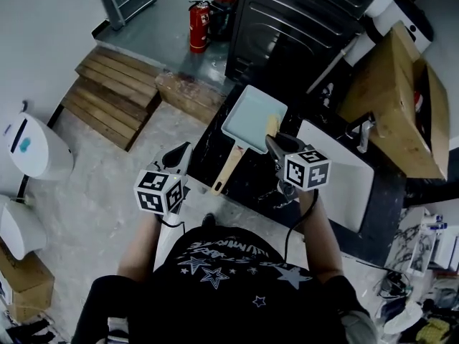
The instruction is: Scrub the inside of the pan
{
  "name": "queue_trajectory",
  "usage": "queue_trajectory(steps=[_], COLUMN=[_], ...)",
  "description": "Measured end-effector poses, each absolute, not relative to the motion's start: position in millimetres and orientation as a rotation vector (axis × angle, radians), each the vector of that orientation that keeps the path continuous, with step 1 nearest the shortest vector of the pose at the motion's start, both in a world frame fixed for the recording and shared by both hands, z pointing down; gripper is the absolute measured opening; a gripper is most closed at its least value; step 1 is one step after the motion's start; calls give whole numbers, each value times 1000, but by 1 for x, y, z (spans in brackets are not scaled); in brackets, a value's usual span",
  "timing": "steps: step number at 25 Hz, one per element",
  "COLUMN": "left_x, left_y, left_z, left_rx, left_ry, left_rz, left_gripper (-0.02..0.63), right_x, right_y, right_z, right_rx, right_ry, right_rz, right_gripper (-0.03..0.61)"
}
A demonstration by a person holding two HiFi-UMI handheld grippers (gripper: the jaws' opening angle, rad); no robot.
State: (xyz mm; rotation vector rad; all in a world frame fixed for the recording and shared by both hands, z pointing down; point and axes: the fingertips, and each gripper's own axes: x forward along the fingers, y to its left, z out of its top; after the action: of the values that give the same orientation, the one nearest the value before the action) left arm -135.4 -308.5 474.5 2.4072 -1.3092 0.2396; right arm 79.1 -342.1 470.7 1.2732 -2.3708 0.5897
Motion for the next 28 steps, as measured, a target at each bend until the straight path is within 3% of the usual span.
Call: queue_trajectory(steps=[11,28], left_x=[-124,-120], left_y=[-345,-342], left_z=[483,483], left_rx=[2418,2323], left_ry=[-1255,-1354], left_rz=[258,274], left_gripper=[8,8], right_x=[71,71], right_y=[-427,-463], right_z=[485,553], right_rx=[1112,748], right_ry=[-2212,-1827], right_rz=[418,311], right_gripper=[67,66])
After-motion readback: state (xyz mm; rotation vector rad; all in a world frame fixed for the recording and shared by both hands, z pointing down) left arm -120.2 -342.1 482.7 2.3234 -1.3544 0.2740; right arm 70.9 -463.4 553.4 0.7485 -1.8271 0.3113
